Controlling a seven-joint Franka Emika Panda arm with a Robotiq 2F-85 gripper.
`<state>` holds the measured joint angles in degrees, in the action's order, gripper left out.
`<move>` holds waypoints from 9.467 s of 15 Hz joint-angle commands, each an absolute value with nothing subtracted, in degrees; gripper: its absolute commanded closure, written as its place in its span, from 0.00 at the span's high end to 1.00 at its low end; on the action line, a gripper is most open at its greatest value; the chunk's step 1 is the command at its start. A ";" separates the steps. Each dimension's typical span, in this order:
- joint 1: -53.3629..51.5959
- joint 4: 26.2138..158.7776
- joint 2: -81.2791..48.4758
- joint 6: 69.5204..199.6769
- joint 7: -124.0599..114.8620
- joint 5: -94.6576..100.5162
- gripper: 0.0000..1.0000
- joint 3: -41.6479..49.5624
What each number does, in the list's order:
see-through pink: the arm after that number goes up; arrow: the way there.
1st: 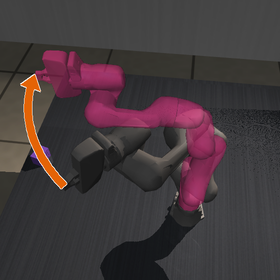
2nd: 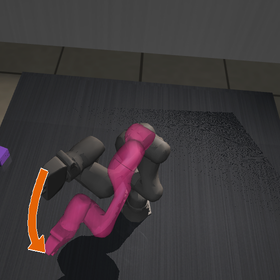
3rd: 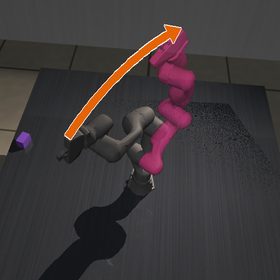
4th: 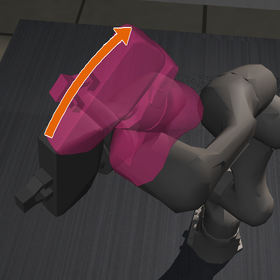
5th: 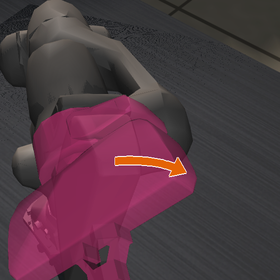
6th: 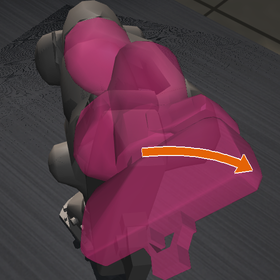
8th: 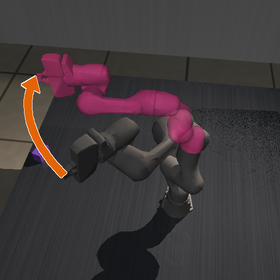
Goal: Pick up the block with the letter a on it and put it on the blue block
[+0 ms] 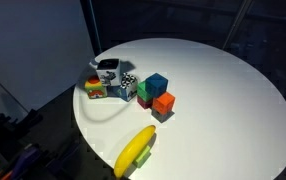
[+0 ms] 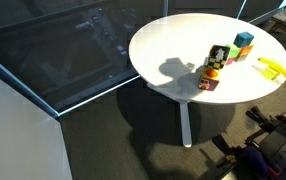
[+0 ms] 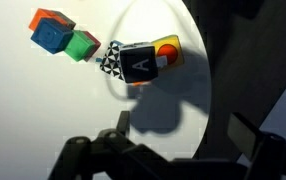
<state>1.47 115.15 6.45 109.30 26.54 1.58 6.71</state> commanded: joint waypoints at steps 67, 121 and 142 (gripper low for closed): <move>7.55 130.24 -6.93 139.62 42.13 -0.91 1.00 5.12; 8.05 125.14 -12.77 136.34 34.08 9.82 0.03 5.37; 9.31 113.06 -9.81 124.55 9.22 7.35 0.05 9.15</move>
